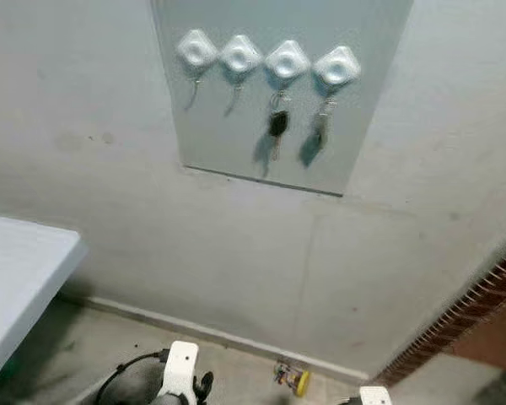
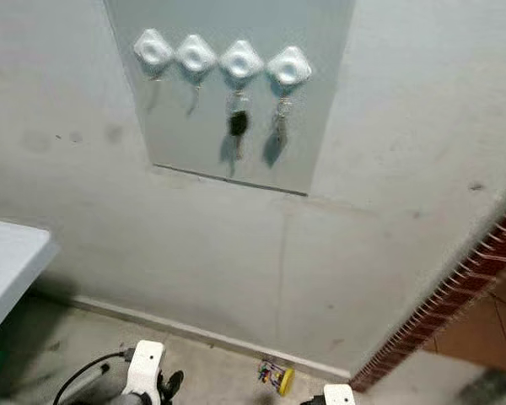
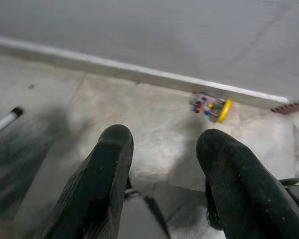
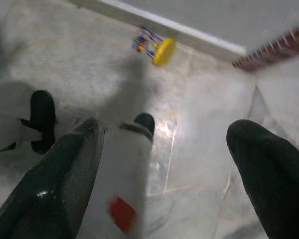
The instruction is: Hang keys on a hook
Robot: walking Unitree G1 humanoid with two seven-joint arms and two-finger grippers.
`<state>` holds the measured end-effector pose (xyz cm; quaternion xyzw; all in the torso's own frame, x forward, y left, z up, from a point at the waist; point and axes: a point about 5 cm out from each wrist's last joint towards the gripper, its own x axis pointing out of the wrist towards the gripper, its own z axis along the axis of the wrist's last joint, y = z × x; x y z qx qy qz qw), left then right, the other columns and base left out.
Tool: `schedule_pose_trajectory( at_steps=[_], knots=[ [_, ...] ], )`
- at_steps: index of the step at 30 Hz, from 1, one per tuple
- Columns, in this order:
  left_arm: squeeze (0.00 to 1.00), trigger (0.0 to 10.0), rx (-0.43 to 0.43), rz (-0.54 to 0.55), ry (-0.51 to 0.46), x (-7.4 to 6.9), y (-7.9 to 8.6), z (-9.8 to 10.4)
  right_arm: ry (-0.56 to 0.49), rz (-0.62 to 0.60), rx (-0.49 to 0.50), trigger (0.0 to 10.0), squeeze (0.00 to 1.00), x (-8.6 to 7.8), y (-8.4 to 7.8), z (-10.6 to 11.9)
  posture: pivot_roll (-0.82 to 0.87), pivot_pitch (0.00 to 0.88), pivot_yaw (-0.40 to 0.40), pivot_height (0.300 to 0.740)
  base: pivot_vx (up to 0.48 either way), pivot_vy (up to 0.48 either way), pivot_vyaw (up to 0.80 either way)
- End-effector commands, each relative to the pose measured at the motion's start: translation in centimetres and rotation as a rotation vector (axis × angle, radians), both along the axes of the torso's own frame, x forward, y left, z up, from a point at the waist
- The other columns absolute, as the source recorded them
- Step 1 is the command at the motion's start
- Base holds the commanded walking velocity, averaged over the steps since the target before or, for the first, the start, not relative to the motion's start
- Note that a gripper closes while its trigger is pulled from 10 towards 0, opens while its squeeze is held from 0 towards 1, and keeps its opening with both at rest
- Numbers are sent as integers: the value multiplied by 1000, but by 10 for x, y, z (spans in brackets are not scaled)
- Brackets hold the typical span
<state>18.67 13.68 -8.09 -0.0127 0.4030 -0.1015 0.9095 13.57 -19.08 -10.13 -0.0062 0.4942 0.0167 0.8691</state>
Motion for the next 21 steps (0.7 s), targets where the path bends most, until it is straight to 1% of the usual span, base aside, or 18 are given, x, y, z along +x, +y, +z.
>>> schedule_pose_trajectory(
  at_steps=[1, 21],
  knots=[
    [0, 10000, 11, 5, 24, -5, 4, -3, 3, -4, 5, 10000, 0, 0, 1, 0, -3, 0, -3, 740, 0, 0, 800],
    [0, 10000, 33, -32, 47, -7, 7, -4, -4, 16, 5, 10000, 0, 3, 3, 1, -6, 0, 8, 740, 0, 0, 800]
  ],
)
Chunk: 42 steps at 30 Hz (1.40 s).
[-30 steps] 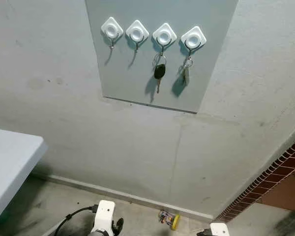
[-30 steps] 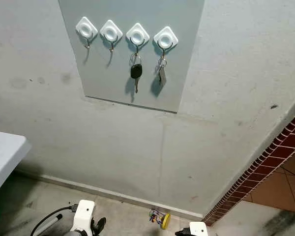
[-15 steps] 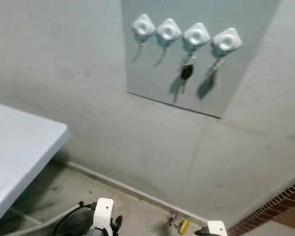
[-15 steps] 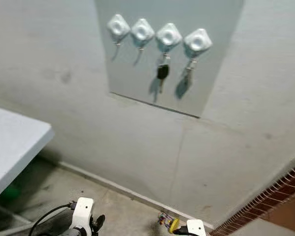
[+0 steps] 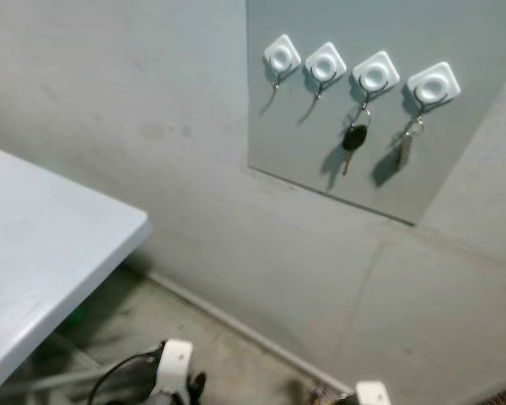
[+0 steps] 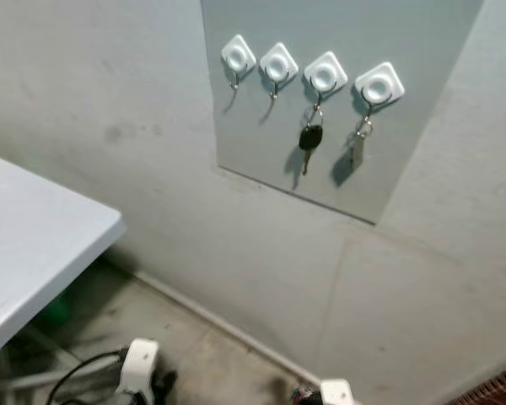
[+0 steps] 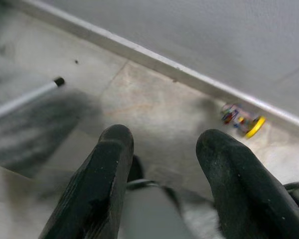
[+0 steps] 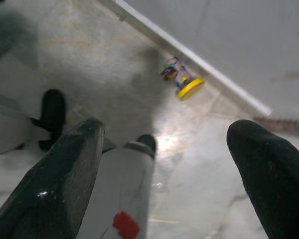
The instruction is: Hang keys on a hook
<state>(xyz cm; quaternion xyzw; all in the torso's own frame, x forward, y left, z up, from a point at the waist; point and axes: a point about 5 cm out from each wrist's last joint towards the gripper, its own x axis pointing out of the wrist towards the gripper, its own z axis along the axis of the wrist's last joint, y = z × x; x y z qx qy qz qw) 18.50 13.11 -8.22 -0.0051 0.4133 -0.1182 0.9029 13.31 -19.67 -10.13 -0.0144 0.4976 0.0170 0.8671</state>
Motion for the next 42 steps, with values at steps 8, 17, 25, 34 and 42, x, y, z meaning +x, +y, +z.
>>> schedule_pose_trajectory(
  at_steps=[8, 17, 25, 34, 42],
  knots=[
    [0, 10000, 27, 11, 39, -7, 12, -4, -14, 35, 14, 10000, 0, 7, 11, 1, 3, 0, -4, 740, 0, 0, 800],
    [0, 10000, 31, 13, 52, -13, 12, -7, -7, 47, 8, 10000, 0, 5, 9, 1, 9, 0, -7, 740, 0, 0, 800],
    [0, 10000, 43, 7, 58, -15, 14, -8, 4, 60, 1, 10000, 0, 3, 8, 0, 16, 0, -12, 740, 0, 0, 800],
    [0, 10000, 40, 16, 61, -15, 15, -8, 9, 71, 0, 10000, 0, 2, 8, -1, 17, 0, -13, 740, 0, 0, 800],
    [0, 10000, 48, 15, 63, -15, 16, -8, 11, 77, 2, 10000, 0, 1, 10, -1, 19, 0, -14, 740, 0, 0, 800]
  ],
)
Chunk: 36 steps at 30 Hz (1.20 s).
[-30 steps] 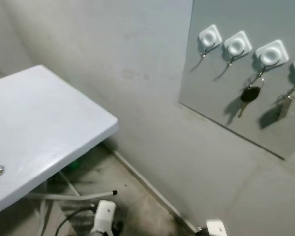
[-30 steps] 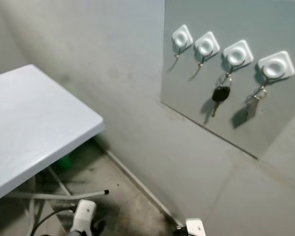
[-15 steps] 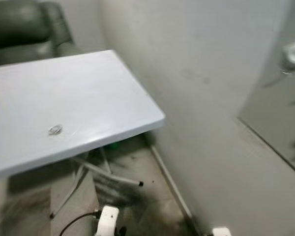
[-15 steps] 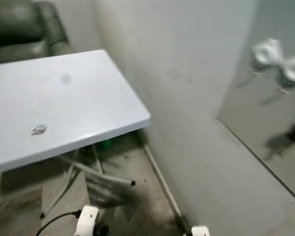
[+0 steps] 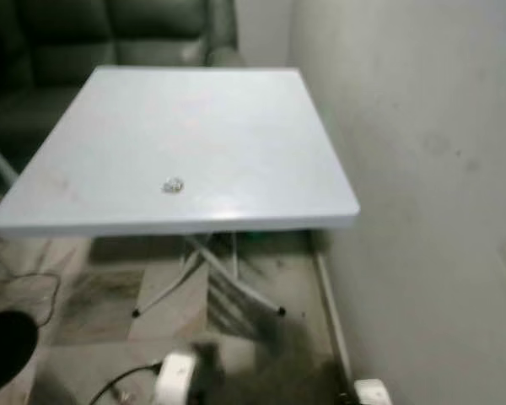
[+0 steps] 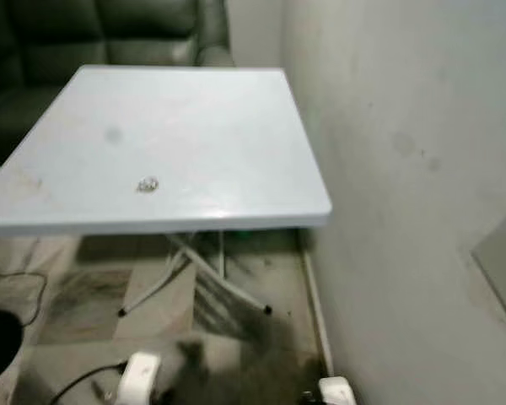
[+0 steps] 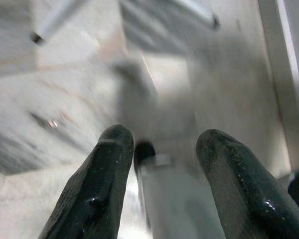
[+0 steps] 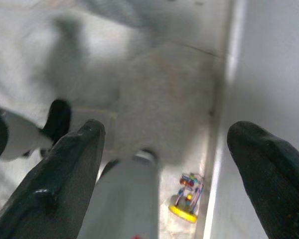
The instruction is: Hang keys on a hook
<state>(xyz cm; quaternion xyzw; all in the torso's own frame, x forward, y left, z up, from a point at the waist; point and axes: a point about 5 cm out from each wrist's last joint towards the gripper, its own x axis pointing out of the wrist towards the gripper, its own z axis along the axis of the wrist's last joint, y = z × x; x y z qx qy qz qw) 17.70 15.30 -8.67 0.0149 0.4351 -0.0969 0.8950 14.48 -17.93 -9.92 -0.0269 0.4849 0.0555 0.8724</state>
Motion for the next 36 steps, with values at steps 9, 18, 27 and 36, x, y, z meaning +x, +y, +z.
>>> schedule_pose_trajectory(
  at_steps=[9, 18, 27, 36],
  knots=[
    [0, 10000, -19, 8, 24, -7, -7, -4, 35, -36, -5, 10000, 0, -11, -7, -3, 20, 0, -17, 740, 0, 0, 247],
    [0, 10000, -26, 14, 27, -7, -8, -4, 34, -37, -8, 10000, 0, -12, -8, -3, 19, 0, -19, 740, 0, 120, 0],
    [0, 10000, -32, 18, 25, -7, -8, -4, 33, -34, -8, 10000, 0, -11, -8, -3, 21, 0, -18, 740, 0, 441, 0],
    [0, 10000, -36, 24, 20, -7, -7, -3, 31, -34, -4, 10000, 0, -11, -7, -3, 23, 0, -17, 740, 0, 467, 0]
  ],
)
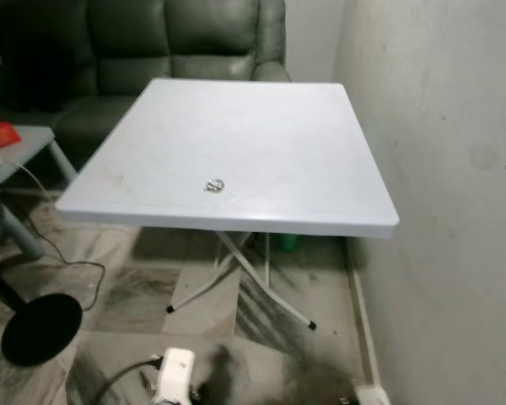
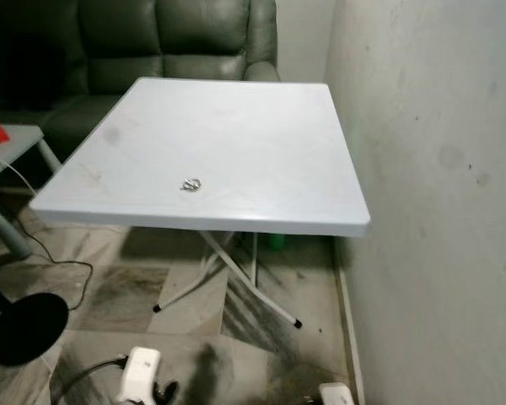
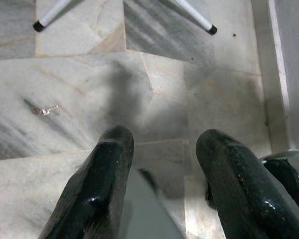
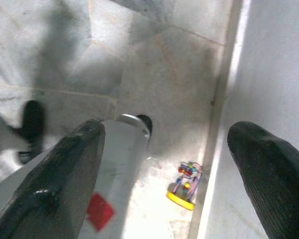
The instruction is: Hang keys on a hook
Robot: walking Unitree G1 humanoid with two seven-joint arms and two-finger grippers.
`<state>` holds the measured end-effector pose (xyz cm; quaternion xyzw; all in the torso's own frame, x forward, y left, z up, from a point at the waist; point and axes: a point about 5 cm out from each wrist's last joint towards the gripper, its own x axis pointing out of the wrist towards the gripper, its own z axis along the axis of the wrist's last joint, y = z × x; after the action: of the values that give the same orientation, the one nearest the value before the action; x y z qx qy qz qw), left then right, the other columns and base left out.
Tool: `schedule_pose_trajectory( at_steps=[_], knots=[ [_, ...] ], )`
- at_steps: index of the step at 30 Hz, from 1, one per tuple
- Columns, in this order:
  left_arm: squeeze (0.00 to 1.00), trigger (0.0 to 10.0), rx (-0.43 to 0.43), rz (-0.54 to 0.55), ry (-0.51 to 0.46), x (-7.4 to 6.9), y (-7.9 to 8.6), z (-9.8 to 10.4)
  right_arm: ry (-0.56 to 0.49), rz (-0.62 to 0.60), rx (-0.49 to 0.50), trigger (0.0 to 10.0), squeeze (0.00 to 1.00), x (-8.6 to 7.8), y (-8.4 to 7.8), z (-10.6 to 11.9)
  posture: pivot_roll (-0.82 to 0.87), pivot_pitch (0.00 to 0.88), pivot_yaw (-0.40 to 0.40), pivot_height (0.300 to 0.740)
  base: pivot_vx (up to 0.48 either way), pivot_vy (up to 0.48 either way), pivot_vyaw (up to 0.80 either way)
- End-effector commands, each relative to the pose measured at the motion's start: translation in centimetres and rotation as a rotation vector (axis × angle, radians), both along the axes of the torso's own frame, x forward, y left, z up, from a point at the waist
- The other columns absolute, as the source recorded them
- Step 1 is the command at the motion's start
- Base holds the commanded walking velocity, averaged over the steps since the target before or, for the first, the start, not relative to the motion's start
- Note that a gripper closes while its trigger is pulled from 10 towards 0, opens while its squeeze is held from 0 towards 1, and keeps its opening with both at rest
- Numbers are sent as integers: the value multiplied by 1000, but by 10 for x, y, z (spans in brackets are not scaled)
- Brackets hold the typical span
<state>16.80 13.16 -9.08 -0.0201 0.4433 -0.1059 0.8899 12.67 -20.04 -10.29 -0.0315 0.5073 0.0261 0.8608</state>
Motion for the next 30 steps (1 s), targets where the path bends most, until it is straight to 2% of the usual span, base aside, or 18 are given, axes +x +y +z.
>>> schedule_pose_trajectory(
  at_steps=[1, 25, 30],
  knots=[
    [0, 10000, 33, 10, -6, 2, 14, 1, -18, 12, 36, 10000, 0, 7, 14, 0, 23, 0, -18, 740, 0, 465, 0],
    [0, 10000, 34, 21, 4, -2, 16, -1, -12, 19, 43, 10000, 0, 5, 15, 0, 37, 0, -25, 740, 0, 466, 0],
    [0, 10000, 51, 14, -3, -2, 17, -1, -12, 19, 39, 10000, 0, 5, 14, 0, 36, 0, -28, 740, 0, 51, 0]
  ],
)
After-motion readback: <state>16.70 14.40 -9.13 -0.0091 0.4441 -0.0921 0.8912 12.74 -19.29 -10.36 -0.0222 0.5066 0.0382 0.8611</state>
